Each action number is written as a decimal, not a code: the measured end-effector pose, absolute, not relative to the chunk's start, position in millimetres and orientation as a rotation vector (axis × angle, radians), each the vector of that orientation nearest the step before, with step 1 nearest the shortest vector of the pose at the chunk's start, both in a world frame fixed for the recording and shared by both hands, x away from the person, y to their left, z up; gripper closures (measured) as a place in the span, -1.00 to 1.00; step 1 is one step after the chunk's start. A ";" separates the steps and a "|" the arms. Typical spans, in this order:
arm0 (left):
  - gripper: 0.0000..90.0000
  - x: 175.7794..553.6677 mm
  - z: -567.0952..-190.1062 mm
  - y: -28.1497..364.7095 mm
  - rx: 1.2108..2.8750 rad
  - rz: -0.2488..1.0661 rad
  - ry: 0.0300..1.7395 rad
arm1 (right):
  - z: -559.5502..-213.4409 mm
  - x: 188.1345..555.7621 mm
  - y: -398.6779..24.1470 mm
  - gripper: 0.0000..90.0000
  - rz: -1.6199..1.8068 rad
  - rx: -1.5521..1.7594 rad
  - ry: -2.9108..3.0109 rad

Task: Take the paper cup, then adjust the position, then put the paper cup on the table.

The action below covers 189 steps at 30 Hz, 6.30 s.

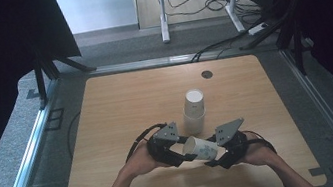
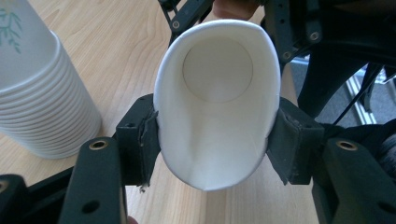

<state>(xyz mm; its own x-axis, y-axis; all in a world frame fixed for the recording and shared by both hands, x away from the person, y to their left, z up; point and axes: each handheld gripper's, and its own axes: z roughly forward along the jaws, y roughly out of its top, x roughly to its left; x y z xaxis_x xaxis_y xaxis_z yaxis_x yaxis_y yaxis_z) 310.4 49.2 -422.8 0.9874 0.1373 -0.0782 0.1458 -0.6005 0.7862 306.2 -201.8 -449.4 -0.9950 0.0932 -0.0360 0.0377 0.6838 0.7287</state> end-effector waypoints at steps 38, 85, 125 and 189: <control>-0.23 305.3 -410.4 11.2 2.564 0.134 0.057 | -446.5 309.7 -157.6 -0.17 0.651 0.066 2.987; -0.28 311.1 -401.5 23.9 2.378 0.171 0.193 | -456.0 312.6 -189.0 -0.71 1.248 0.374 2.778; -0.27 327.2 -405.4 56.0 2.405 0.286 0.472 | -466.5 306.4 -225.9 -0.90 1.148 0.590 2.688; -0.39 381.1 -443.9 109.1 2.430 0.445 0.917 | -492.8 300.1 -251.3 -0.94 1.063 0.737 2.650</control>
